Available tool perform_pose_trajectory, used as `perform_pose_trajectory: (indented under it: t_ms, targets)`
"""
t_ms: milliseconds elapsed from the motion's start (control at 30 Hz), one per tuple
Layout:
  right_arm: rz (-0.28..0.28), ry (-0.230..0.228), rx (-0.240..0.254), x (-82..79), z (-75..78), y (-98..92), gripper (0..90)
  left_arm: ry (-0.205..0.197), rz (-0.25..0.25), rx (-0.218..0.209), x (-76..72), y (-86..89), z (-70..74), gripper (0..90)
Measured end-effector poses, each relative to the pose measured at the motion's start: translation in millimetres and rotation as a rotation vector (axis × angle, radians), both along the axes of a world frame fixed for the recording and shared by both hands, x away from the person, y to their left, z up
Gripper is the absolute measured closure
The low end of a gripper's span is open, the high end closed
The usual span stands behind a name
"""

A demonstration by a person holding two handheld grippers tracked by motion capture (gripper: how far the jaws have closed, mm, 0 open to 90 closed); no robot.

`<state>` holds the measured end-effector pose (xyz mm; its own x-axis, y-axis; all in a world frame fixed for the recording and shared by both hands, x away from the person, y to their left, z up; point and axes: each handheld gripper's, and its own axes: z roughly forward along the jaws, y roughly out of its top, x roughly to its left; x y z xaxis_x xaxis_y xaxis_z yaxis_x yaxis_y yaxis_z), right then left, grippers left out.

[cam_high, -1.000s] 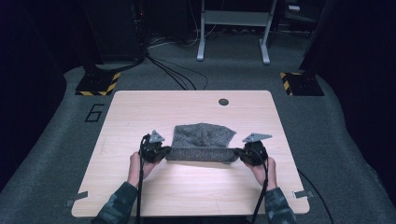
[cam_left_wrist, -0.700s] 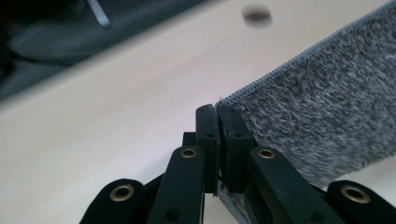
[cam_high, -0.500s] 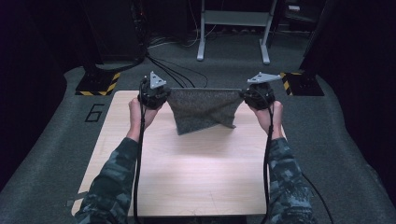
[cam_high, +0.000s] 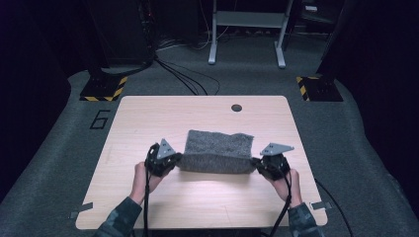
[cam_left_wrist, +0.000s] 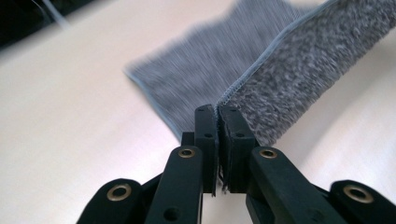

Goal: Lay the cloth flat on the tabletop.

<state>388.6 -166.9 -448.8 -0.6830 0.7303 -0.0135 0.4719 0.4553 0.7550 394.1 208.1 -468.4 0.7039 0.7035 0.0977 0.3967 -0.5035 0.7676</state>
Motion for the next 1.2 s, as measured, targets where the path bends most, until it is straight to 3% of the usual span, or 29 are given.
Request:
perform_pose_trajectory:
  t_ms: [33, 67, 100, 133, 200, 233, 267, 300, 333, 367, 433, 467, 500, 633, 800, 900, 933, 1000, 1067, 1200]
  targets:
    - [-0.001, 0.048, 0.008, -7.7, -17.3, -1.0, 82.0, 0.031, -0.008, -0.003, -3.4, 1.0, -7.0, 84.2]
    - [-0.002, 0.062, 0.018, -11.1, -23.7, -2.1, 78.9, 0.055, -0.011, -0.016, -6.9, 1.8, -13.6, 82.5]
    - [-0.002, 0.062, 0.018, -11.1, -23.7, -2.1, 78.9, 0.076, -0.022, -0.022, -10.1, 2.9, -19.0, 82.5]
    - [-0.004, 0.103, 0.036, -17.3, -31.3, -5.2, 71.5, 0.099, -0.026, -0.022, -16.7, 4.4, -27.1, 77.7]
    - [-0.009, 0.11, 0.053, -21.2, -33.7, -10.3, 61.7, 0.122, -0.036, -0.028, -18.8, 6.6, -28.3, 67.3]
    - [-0.009, 0.11, 0.053, -21.2, -33.7, -10.3, 61.7, 0.127, -0.037, -0.03, -20.6, 8.8, -28.4, 67.3]
    - [-0.024, 0.122, 0.073, -23.1, -32.1, -17.1, 51.8, 0.134, -0.037, -0.035, -22.4, 11.4, -26.5, 55.7]
    - [-0.03, 0.121, 0.083, -23.4, -30.6, -20.4, 47.6, 0.129, -0.021, -0.061, -24.8, 16.5, -20.3, 50.6]
    - [-0.037, 0.13, 0.094, -23.3, -28.6, -23.3, 43.2, 0.129, -0.021, -0.061, -24.8, 16.5, -20.3, 46.1]
    - [-0.037, 0.13, 0.094, -23.3, -28.6, -23.3, 43.2, 0.131, -0.018, -0.069, -25.0, 20.0, -14.9, 46.1]
    - [-0.053, 0.119, 0.104, -19.6, -22.9, -29.2, 30.7, 0.107, -0.004, -0.1, -23.0, 26.3, -5.0, 40.0]
    - [-0.046, 0.111, 0.103, -17.7, -20.9, -30.4, 28.9, 0.097, -0.001, -0.116, -20.5, 29.4, -0.1, 38.0]
    - [-0.05, 0.106, 0.108, -16.2, -18.8, -30.7, 26.1, 0.07, 0.002, -0.106, -13.8, 33.5, 8.6, 36.5]
    - [-0.031, 0.094, 0.127, -9.8, -11.2, -31.3, 19.7, 0.06, 0.009, -0.114, -0.9, 32.6, 12.9, 28.0]
    - [-0.024, 0.092, 0.112, 2.5, -15.1, -21.3, 15.4, 0.088, -0.051, -0.065, 23.3, 11.4, 3.3, 19.9]
    - [0.003, 0.108, 0.094, 23.1, -27.6, -1.5, 10.5, 0.107, -0.072, -0.064, 38.0, -6.7, -7.3, 16.5]
    - [0.003, 0.108, 0.094, 23.1, -27.6, -1.5, 10.5, 0.116, -0.085, -0.061, 42.5, -11.4, -10.1, 16.5]
    - [0.029, 0.114, 0.048, 37.2, -36.7, 16.4, 9.3, 0.125, -0.099, -0.048, 50.7, -20.8, -15.8, 16.3]
    - [0.05, 0.126, 0.033, 46.1, -42.0, 25.4, 9.4, 0.137, -0.121, -0.022, 60.6, -32.1, -25.3, 16.3]
    - [0.044, 0.144, -0.03, 62.0, -54.1, 34.2, 9.4, 0.143, -0.124, 0.013, 68.9, -39.3, -31.5, 16.0]
